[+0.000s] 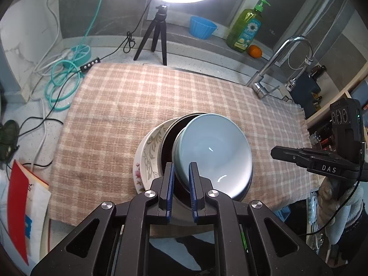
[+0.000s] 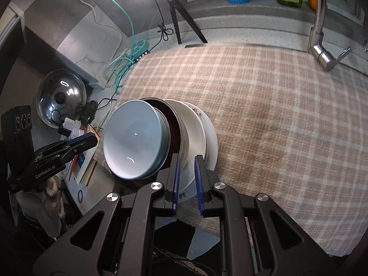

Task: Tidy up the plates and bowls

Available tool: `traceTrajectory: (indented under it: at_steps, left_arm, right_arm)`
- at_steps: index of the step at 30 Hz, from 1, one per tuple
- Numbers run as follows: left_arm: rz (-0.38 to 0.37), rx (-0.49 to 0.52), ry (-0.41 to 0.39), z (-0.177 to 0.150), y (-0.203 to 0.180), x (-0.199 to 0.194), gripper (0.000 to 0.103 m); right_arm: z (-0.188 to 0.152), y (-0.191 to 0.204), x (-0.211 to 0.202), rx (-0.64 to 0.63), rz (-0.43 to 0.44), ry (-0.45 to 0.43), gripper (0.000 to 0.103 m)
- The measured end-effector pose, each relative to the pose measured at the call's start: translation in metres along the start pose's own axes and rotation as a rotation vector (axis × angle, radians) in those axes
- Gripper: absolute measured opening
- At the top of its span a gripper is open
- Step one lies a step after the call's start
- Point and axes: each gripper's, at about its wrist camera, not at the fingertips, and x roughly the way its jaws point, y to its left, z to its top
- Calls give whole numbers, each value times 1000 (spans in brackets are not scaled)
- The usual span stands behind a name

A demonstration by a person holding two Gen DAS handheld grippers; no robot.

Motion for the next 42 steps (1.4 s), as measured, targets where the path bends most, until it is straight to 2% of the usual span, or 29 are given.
traceTrajectory:
  at_steps: [4, 6, 9, 10, 12, 14, 17, 19, 21, 42]
  left_arm:
    - [18, 23, -33, -6, -11, -12, 12]
    - [36, 37, -54, -9, -16, -18, 22]
    - [49, 51, -86, -13, -21, -29, 25]
    - [58, 58, -99, -14, -24, -32, 27]
    - [78, 72, -132, -16, -29, -41, 46]
    - [92, 83, -161, -18, -31, -48, 55]
    - [128, 98, -202, -23, -37, -58, 77]
    - [168, 111, -243, -26, -43, -65, 78]
    - [198, 126, -264, -28, -48, -69, 83]
    - [197, 131, -294, -24, -60, -74, 84]
  right_arm:
    - [-8, 7, -17, -32, -25, -50, 14]
    - [-13, 9, -26, -50, -40, -73, 14]
    - [-20, 17, -40, -81, -71, -115, 14]
    - [-22, 20, -44, -96, -83, -129, 17]
    - [-26, 28, -54, -132, -114, -168, 34]
    - [-29, 33, -63, -149, -115, -203, 68]
    - [-35, 43, -75, -184, -128, -256, 90]
    - [-39, 49, -79, -207, -141, -278, 92]
    - [-42, 51, -80, -212, -161, -288, 92]
    - [-36, 52, -86, -226, -160, -316, 93]
